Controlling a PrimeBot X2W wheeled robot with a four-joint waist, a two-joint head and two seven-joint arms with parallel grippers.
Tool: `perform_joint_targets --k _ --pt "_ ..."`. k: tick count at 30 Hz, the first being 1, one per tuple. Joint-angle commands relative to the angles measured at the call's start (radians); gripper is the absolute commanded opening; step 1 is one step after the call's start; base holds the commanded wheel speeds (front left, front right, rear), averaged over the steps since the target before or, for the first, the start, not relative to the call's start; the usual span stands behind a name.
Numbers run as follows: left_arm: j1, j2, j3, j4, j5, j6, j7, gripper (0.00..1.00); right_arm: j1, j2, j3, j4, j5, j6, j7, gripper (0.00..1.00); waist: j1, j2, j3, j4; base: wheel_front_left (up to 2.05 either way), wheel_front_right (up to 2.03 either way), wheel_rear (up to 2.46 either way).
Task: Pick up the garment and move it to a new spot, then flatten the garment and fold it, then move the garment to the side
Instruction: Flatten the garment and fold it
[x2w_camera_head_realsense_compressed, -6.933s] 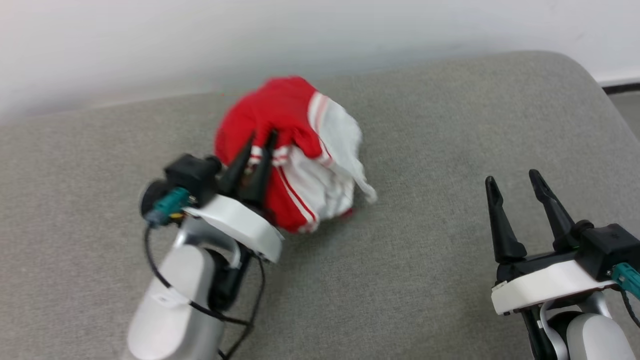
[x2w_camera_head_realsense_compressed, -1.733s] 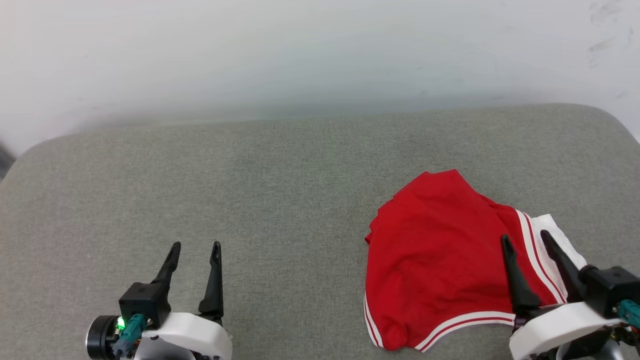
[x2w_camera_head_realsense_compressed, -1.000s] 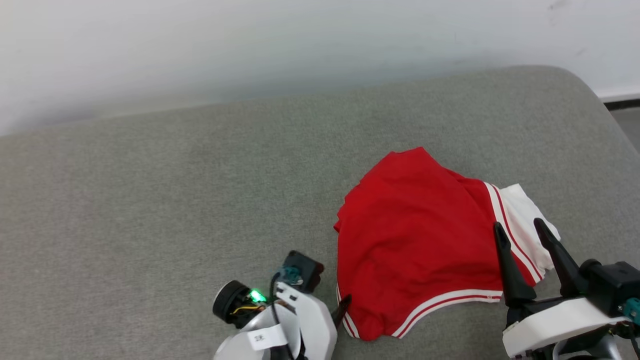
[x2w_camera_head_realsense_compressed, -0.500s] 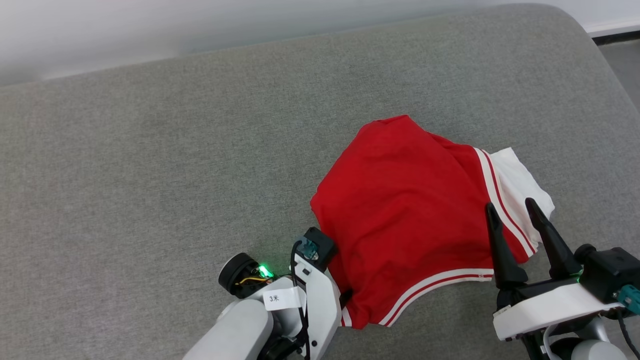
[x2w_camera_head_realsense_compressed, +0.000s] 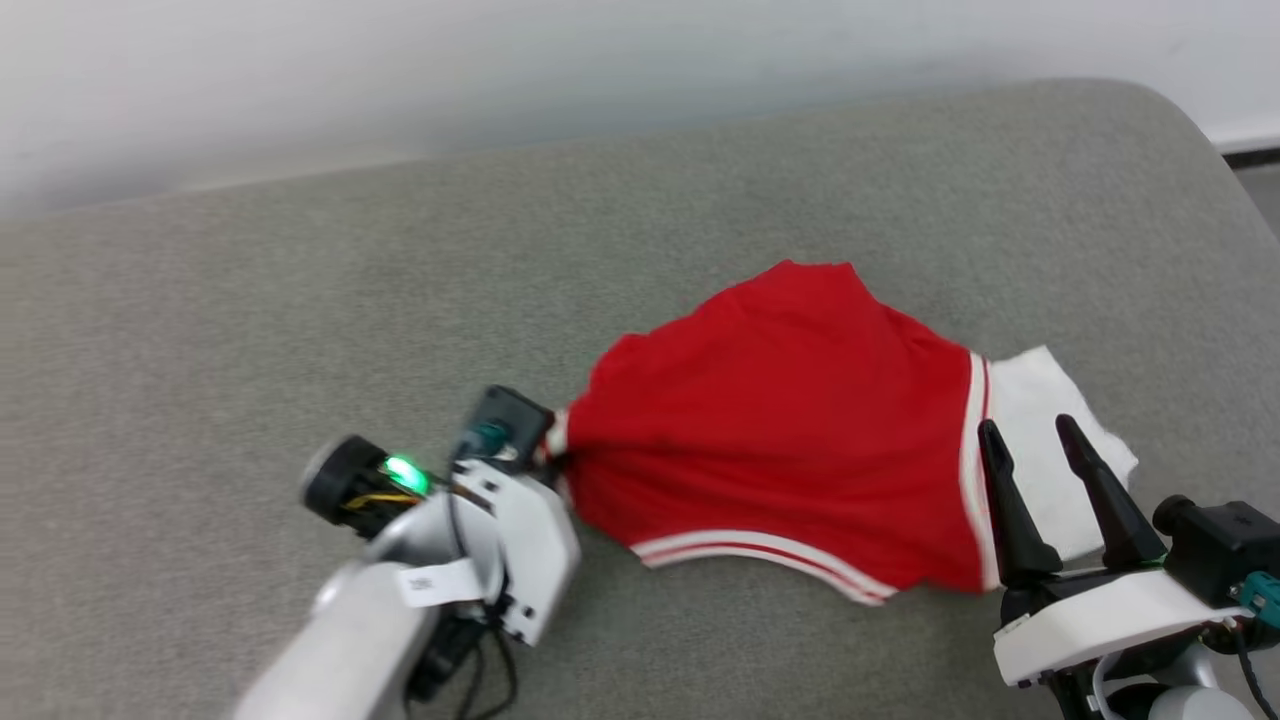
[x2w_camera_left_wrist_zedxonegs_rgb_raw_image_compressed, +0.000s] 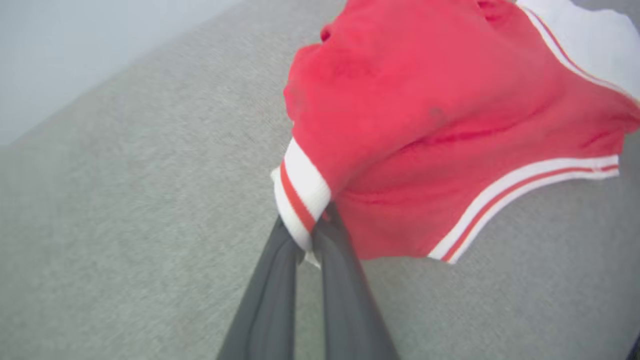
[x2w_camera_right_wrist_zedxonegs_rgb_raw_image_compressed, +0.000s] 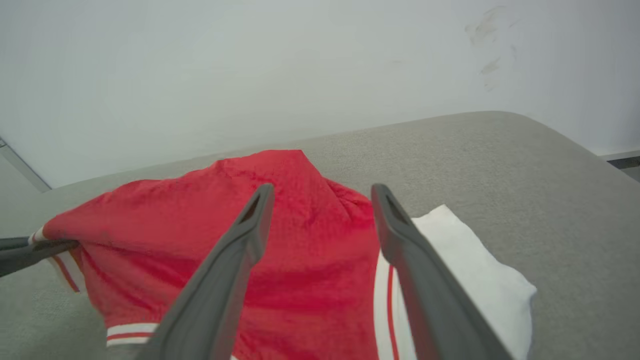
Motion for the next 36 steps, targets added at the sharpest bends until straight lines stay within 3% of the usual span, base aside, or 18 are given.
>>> perform_joint_targets --k 1,10,16,20,21,22,23,31,36 --pt "0.019 0.031 0.028 -0.035 0.012 0.026 -0.014 0.0 0.008 0.002 -0.003 -0.001 0.0 0.0 0.006 1.0 0.0 0.0 -0.031 0.034 0.0 0.0 0.0" --pt "0.249 0.14 0.162 -0.199 -0.036 0.182 0.019 0.0 0.041 0.002 -0.021 -0.024 0.001 0.0 0.037 1.0 0.0 0.0 -0.07 0.096 0.0 0.0 0.0" --pt "0.434 0.122 0.202 -0.201 -0.112 0.251 0.024 0.0 0.045 0.002 -0.022 -0.039 0.002 0.0 0.049 1.0 0.0 0.0 -0.079 0.109 0.0 0.0 0.0" --pt "0.501 0.077 0.209 -0.163 -0.174 0.252 -0.006 0.0 0.054 0.002 -0.027 -0.049 -0.004 0.0 0.059 1.0 0.0 0.0 -0.088 0.119 0.0 0.0 0.0" --pt "0.506 0.066 0.207 -0.154 -0.18 0.248 -0.016 0.31 0.056 0.002 -0.027 -0.052 -0.006 0.0 0.063 1.0 0.0 0.0 -0.092 0.121 0.0 0.0 0.0" --pt "0.506 0.057 0.207 -0.149 -0.184 0.246 -0.03 0.71 0.059 0.002 -0.028 -0.054 -0.008 0.0 0.068 1.0 0.0 0.0 -0.097 0.122 0.0 0.0 0.0" --pt "0.498 0.052 0.209 -0.144 -0.182 0.244 -0.048 1.0 0.061 0.002 -0.028 -0.058 -0.011 0.0 0.07 1.0 0.0 0.0 -0.101 0.124 0.0 0.0 0.0" --pt "0.446 0.044 0.254 -0.159 -0.142 0.256 -0.213 1.0 0.085 0.002 -0.039 -0.088 -0.02 0.0 0.096 1.0 0.0 0.0 -0.141 0.126 0.0 0.0 0.0" --pt "0.43 0.062 0.287 -0.184 -0.137 0.266 -0.255 1.0 0.091 0.002 -0.039 -0.105 -0.017 0.0 0.109 1.0 0.0 0.0 -0.15 0.125 0.0 0.0 0.0"
